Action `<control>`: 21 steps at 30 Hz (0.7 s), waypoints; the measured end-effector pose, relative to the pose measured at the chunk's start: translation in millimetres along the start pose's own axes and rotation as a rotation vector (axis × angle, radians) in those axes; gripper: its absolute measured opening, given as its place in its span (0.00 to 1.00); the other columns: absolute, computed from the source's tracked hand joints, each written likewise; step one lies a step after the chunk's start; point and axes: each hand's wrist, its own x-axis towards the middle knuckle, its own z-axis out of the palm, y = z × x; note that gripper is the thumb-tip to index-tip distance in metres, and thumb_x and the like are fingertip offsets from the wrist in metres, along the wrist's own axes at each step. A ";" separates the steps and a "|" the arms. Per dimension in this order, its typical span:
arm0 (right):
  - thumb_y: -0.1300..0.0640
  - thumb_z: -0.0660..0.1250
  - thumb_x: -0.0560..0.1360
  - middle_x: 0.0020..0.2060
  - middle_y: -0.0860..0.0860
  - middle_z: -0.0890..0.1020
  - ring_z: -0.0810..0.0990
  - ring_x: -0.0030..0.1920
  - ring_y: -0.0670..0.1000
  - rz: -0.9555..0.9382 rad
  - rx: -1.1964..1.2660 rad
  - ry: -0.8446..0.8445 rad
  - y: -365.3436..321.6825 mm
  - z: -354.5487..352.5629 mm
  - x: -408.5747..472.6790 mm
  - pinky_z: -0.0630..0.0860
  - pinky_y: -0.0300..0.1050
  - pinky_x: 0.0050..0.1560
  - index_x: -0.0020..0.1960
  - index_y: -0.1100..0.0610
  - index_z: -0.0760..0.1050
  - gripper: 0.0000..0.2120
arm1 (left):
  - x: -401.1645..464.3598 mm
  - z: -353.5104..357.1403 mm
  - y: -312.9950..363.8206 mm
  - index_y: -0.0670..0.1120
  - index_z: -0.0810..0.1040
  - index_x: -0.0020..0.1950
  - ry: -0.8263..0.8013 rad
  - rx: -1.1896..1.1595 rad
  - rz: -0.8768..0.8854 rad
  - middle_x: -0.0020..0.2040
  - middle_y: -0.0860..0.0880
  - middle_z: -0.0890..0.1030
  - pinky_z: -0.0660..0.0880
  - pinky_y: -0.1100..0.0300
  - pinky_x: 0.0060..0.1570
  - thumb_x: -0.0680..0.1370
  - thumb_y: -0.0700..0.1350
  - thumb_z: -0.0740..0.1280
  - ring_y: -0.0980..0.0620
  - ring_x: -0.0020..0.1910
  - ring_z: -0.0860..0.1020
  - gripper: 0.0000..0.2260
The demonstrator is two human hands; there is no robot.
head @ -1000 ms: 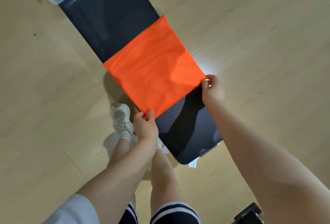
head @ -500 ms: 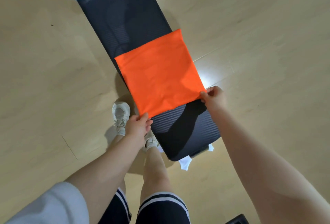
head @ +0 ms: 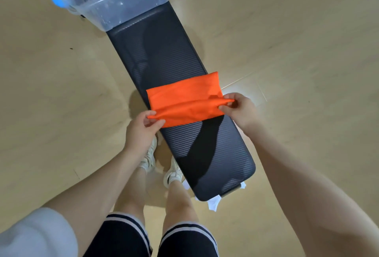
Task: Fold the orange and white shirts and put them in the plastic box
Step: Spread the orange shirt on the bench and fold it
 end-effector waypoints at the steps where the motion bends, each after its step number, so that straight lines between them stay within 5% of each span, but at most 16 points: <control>1: 0.63 0.69 0.69 0.38 0.49 0.77 0.76 0.42 0.52 -0.051 -0.063 0.038 -4.6 2.1 6.8 0.73 0.47 0.50 0.50 0.53 0.78 0.10 | 7.4 -1.0 0.8 0.50 0.77 0.52 0.027 0.015 0.011 0.38 0.56 0.76 0.69 0.70 0.41 0.73 0.45 0.70 0.58 0.38 0.74 0.09; 6: 0.58 0.65 0.74 0.48 0.49 0.73 0.73 0.49 0.52 -0.139 -0.189 0.176 -21.5 17.6 46.1 0.65 0.31 0.45 0.52 0.58 0.78 0.08 | 50.7 -6.7 5.2 0.43 0.80 0.48 0.137 0.108 0.153 0.47 0.49 0.73 0.66 0.62 0.49 0.76 0.45 0.65 0.53 0.47 0.72 0.07; 9: 0.55 0.63 0.75 0.39 0.49 0.76 0.73 0.44 0.51 -0.045 -0.045 0.192 -25.7 31.7 69.2 0.68 0.43 0.46 0.47 0.54 0.74 0.03 | 79.0 -10.9 9.9 0.45 0.78 0.46 0.101 0.113 0.191 0.41 0.52 0.74 0.66 0.69 0.41 0.78 0.45 0.62 0.57 0.38 0.72 0.07; 12: 0.55 0.62 0.76 0.42 0.57 0.80 0.77 0.46 0.55 0.000 -0.130 0.358 -26.7 48.9 83.3 0.70 0.46 0.46 0.49 0.58 0.75 0.07 | 106.3 -11.4 12.6 0.41 0.78 0.47 0.059 0.184 0.275 0.40 0.51 0.76 0.65 0.76 0.35 0.78 0.44 0.62 0.55 0.38 0.71 0.08; 16: 0.54 0.59 0.77 0.58 0.59 0.77 0.74 0.60 0.60 -0.001 -0.235 0.506 -21.2 68.5 89.9 0.67 0.50 0.57 0.63 0.60 0.70 0.17 | 139.7 -8.5 6.4 0.41 0.76 0.56 0.127 0.483 0.451 0.52 0.43 0.79 0.67 0.60 0.51 0.76 0.42 0.63 0.45 0.50 0.75 0.10; 19: 0.51 0.59 0.76 0.70 0.59 0.68 0.67 0.69 0.61 -0.387 -0.698 0.520 -10.8 89.9 65.1 0.57 0.53 0.69 0.71 0.57 0.63 0.25 | 131.0 0.7 -5.6 0.39 0.73 0.57 0.067 0.580 0.828 0.59 0.38 0.76 0.62 0.54 0.60 0.71 0.36 0.60 0.38 0.58 0.73 0.15; 21: 0.48 0.59 0.76 0.70 0.58 0.69 0.64 0.70 0.58 -0.699 -0.888 0.352 -3.1 111.6 44.5 0.57 0.56 0.70 0.71 0.55 0.62 0.25 | 110.4 12.6 -16.6 0.41 0.72 0.56 -0.096 0.594 1.007 0.62 0.40 0.76 0.64 0.51 0.65 0.70 0.37 0.58 0.42 0.63 0.69 0.16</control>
